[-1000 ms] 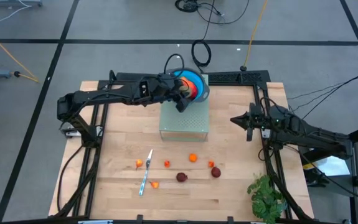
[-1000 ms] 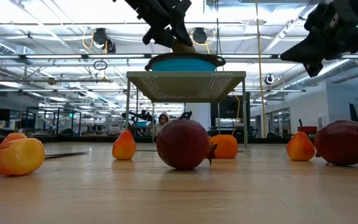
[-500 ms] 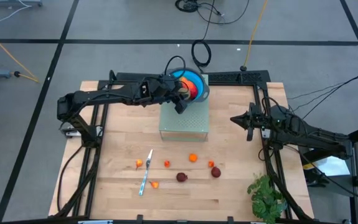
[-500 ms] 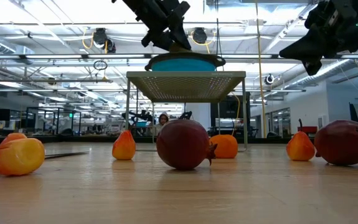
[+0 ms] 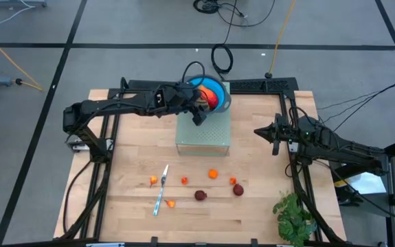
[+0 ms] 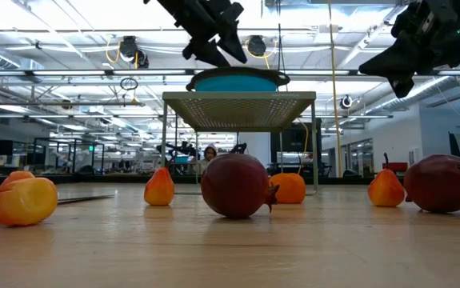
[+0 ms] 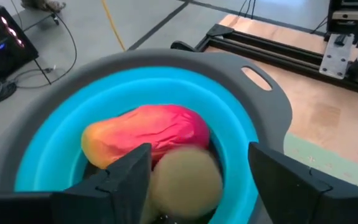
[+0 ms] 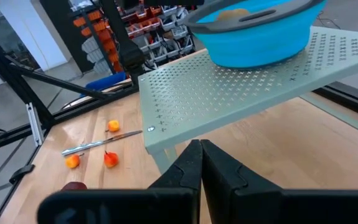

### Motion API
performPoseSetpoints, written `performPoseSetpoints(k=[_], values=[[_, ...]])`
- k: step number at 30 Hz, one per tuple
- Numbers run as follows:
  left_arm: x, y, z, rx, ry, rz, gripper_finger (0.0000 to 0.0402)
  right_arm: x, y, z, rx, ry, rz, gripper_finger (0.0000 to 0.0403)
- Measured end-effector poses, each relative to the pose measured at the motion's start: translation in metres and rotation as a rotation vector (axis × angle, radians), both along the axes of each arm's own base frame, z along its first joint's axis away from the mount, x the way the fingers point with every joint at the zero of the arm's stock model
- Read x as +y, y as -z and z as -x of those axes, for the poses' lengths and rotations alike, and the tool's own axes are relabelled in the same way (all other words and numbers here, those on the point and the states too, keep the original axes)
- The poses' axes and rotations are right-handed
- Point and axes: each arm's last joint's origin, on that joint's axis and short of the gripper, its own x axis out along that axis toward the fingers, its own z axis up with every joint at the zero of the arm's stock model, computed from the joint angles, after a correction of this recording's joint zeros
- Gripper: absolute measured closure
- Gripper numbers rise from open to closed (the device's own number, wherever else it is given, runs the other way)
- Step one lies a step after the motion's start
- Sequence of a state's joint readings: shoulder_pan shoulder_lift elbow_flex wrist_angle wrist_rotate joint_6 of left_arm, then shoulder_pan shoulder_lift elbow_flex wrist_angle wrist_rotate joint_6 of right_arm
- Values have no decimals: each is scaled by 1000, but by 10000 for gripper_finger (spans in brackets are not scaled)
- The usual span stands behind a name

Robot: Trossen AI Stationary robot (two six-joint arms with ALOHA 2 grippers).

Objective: Pick & Place Fruit
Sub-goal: Put the left pomegranate into the blue strainer bowl on the shelf

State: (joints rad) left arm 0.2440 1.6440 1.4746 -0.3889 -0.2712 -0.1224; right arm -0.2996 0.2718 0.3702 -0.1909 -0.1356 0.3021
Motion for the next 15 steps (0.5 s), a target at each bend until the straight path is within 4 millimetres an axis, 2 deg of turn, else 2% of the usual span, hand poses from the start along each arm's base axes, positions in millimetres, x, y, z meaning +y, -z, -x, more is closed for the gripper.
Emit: performPoseSetpoints(k=[6, 10, 15], values=[[1, -8, 0, -31, 3, -65, 102, 0, 0, 0, 0, 0, 0, 403], [-3, -34, 6, -76, 8, -81, 97, 0, 0, 0, 0, -3, 1, 403], [-25, -65, 22, -125, 41, -41, 112, 1, 0, 0, 0, -27, 4, 403]])
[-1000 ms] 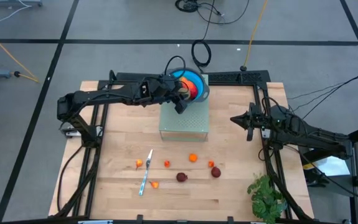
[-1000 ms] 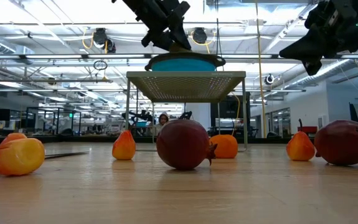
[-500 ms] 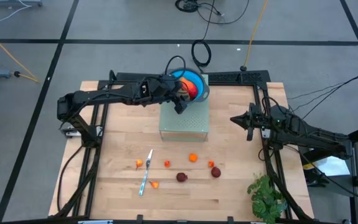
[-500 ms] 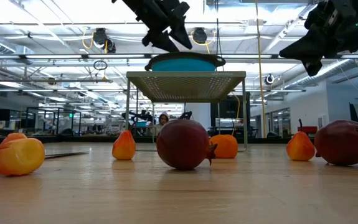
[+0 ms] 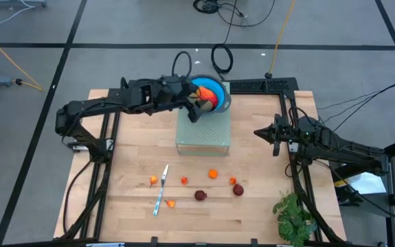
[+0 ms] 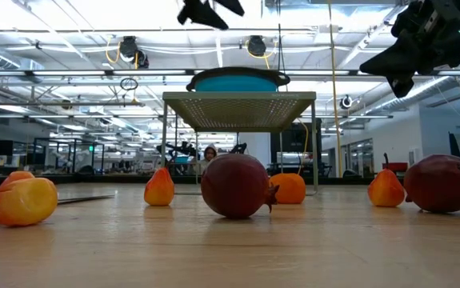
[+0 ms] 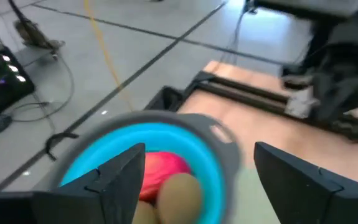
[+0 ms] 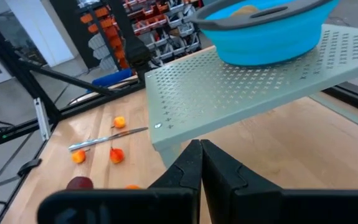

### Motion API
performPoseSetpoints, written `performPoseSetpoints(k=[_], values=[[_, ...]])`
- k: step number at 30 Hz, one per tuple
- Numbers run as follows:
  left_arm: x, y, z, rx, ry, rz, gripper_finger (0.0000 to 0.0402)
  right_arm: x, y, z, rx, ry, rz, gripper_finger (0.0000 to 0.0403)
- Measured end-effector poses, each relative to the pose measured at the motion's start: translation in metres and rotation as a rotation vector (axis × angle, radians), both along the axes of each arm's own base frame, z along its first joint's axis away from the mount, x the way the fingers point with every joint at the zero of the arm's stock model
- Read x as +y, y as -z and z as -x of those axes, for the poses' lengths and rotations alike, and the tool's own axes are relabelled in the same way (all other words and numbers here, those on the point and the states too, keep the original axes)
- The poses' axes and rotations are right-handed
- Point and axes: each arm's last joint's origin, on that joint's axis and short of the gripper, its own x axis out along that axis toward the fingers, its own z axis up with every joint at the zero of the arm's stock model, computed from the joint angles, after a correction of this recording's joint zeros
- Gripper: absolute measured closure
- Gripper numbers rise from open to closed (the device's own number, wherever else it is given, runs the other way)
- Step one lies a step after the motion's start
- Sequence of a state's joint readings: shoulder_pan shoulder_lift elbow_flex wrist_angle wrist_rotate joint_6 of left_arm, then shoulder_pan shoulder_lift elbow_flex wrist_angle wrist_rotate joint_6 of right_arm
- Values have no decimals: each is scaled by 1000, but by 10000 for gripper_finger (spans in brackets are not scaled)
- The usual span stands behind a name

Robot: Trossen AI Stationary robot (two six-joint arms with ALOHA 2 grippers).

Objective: Pick & Place Fruit
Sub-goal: Put the left pomegranate into the blue strainer bowl on the shelf

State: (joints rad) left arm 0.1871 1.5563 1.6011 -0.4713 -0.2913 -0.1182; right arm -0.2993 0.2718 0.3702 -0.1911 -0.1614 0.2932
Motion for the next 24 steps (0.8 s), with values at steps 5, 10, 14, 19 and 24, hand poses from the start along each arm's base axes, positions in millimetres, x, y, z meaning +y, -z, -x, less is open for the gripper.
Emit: performPoseSetpoints(k=[5, 10, 14, 19, 24], values=[[-28, -15, 22, -7, 30, 81, 141, 0, 0, 0, 3, -3, 19, 403], [-55, -16, 36, 33, 25, 158, 177, 0, 0, 0, 4, -3, 24, 403], [-72, -15, 44, 60, 43, 217, 209, 0, 0, 0, 8, -4, 23, 403], [-90, -9, 47, 114, 69, 255, 252, 0, 1, 0, 10, -4, 22, 403], [-101, -7, 50, 142, 89, 271, 294, 0, 1, 0, 11, -4, 22, 403]])
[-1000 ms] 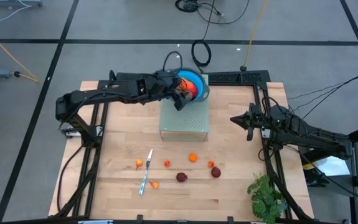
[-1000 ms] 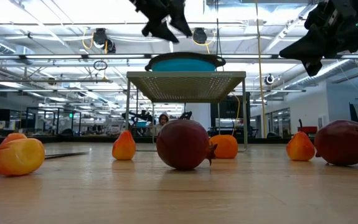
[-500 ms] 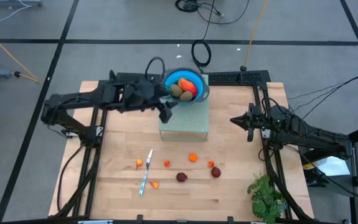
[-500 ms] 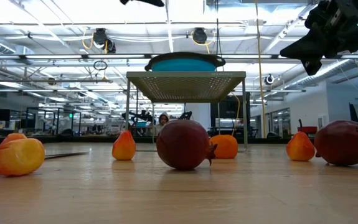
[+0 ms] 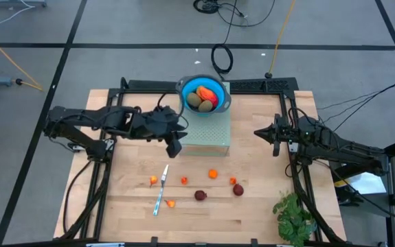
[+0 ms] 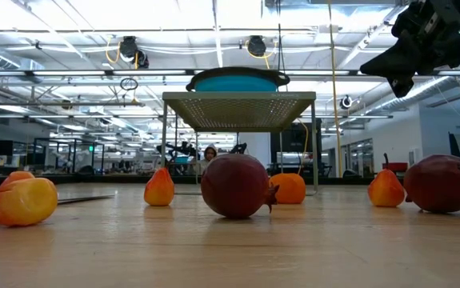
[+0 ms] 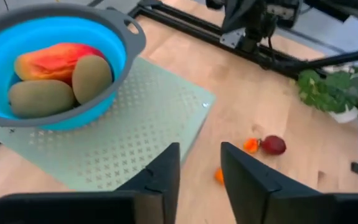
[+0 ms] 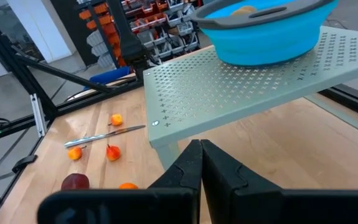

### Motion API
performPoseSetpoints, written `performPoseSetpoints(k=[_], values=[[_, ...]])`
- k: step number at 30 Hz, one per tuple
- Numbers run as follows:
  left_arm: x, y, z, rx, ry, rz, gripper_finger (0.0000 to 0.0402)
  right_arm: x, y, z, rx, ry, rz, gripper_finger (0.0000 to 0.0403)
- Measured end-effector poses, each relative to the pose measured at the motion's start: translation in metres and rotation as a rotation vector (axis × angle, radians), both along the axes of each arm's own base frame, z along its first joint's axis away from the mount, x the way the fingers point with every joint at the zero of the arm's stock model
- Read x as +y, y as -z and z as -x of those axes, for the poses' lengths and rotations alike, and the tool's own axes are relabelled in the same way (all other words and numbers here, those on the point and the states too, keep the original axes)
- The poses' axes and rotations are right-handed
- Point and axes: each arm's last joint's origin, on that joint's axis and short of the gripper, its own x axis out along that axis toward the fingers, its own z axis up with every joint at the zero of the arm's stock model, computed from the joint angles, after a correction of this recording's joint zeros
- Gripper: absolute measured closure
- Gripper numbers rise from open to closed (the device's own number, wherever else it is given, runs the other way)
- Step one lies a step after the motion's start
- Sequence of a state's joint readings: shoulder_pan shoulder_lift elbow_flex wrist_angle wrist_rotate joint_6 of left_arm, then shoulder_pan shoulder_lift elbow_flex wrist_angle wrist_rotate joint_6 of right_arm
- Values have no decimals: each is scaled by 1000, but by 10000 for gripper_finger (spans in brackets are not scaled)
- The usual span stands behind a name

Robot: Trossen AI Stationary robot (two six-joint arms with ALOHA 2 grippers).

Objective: Pick & Place Fruit
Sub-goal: Put the left pomegranate into the blue strainer bowl on the shelf

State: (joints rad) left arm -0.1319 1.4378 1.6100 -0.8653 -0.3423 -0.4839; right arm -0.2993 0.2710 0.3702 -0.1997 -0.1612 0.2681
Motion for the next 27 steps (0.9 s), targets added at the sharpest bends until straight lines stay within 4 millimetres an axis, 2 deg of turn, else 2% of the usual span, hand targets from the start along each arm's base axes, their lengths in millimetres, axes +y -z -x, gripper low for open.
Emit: performPoseSetpoints(k=[13, 22, 27], values=[[-14, 1, 3, 5, 15, 39, 395, 0, 0, 0, 0, 0, 0, 403], [-29, 1, 5, 1, 57, 53, 394, 0, 0, 0, 1, 0, 0, 403], [-43, 4, 5, 20, 145, 72, 396, 0, 0, 0, 1, 0, 0, 403]])
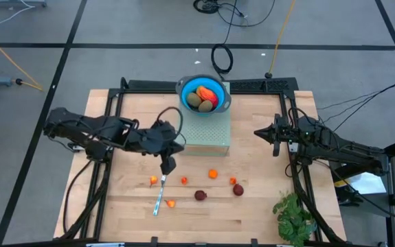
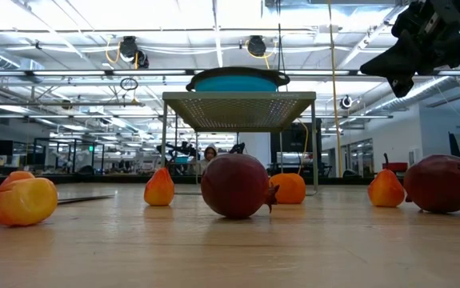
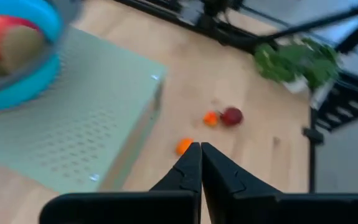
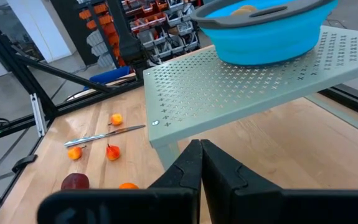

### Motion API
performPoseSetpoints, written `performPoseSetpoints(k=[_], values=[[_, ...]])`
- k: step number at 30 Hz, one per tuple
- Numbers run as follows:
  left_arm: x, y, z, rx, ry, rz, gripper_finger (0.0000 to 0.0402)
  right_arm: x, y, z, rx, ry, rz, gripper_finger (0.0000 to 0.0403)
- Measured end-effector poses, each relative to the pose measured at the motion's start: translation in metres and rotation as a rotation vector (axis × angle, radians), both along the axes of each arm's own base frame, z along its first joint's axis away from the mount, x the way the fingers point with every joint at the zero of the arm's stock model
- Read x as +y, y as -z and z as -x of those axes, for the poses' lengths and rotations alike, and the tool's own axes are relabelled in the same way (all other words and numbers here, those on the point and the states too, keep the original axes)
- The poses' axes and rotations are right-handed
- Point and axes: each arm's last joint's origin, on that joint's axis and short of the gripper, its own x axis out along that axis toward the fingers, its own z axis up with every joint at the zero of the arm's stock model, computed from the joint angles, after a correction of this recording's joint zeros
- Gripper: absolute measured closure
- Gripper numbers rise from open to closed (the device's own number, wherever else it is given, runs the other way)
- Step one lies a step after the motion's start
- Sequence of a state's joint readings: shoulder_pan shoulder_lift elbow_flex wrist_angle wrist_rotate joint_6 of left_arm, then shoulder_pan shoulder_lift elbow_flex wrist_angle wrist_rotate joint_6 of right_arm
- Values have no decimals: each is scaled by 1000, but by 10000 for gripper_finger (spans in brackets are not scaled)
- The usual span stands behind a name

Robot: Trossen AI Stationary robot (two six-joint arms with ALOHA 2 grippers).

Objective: Pick & Place Fruit
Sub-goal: Put the left pomegranate into the blue strainer bowl on the shelf

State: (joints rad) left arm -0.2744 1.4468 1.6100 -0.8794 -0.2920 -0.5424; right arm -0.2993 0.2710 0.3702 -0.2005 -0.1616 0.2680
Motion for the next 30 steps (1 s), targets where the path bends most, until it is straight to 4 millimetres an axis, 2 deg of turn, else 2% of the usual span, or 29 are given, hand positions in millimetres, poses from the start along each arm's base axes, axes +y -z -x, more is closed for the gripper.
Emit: performPoseSetpoints(k=[11, 20, 30], values=[[-24, 18, -14, 86, 345, -25, 400, 0, 1, 0, 6, 0, -2, 403], [-30, 42, -36, 151, 509, -24, 401, 0, 2, 0, 21, 2, -6, 403], [-45, 91, -86, 168, 533, -37, 401, 0, 3, 1, 34, -4, 27, 403]])
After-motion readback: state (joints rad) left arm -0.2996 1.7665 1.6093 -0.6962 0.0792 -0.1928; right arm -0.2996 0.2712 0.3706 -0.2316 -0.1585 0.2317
